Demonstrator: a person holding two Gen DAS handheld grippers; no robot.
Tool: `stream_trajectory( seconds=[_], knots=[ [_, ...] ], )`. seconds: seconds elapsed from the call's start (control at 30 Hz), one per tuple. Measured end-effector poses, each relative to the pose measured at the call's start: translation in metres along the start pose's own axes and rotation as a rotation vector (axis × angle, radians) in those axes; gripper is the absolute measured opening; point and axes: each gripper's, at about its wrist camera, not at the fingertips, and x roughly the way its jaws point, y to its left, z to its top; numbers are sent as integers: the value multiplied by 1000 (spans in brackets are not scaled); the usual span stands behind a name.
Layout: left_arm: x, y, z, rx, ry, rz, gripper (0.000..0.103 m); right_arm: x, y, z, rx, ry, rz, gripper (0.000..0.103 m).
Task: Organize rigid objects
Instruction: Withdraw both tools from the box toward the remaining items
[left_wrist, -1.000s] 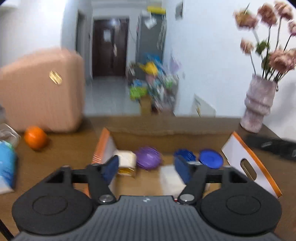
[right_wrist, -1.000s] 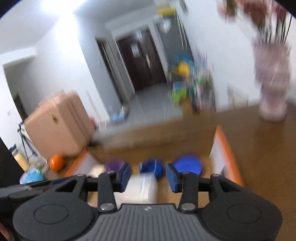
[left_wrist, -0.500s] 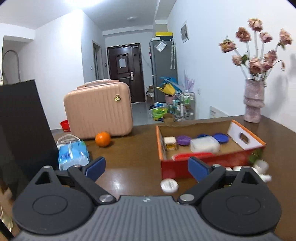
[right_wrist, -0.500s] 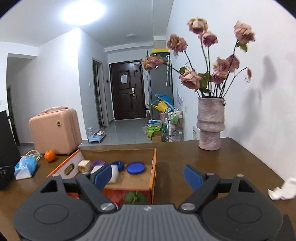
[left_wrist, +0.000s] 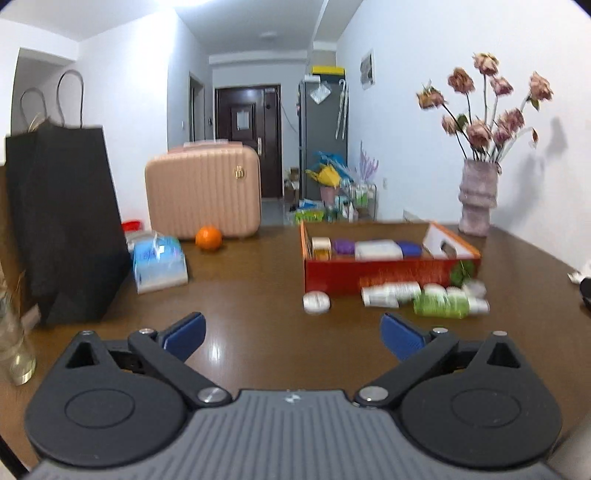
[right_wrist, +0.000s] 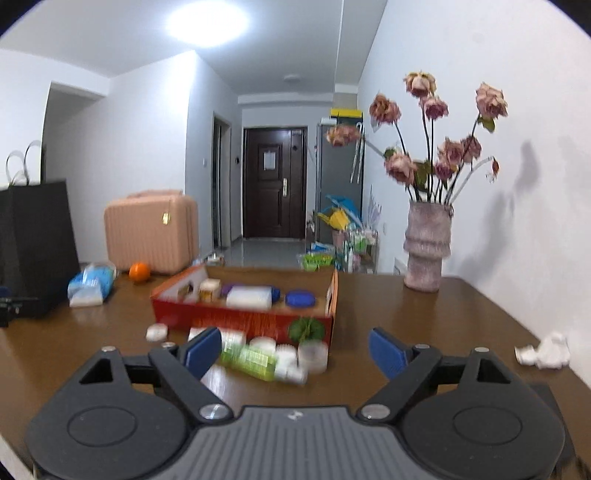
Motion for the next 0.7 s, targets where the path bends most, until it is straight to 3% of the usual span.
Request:
stream_trajectory(
  seconds=[0.1, 0.27, 0.7],
  knots=[
    [-12, 1, -25, 0, 39, -54, 103, -20, 9, -29, 16, 43, 46, 87],
    [6, 2, -41, 13, 142, -17, 103, -21, 14, -54, 10, 123, 53, 87],
    [76, 7, -33, -9, 254, -1, 102, 40, -12, -56, 94, 214, -10, 87]
  ],
)
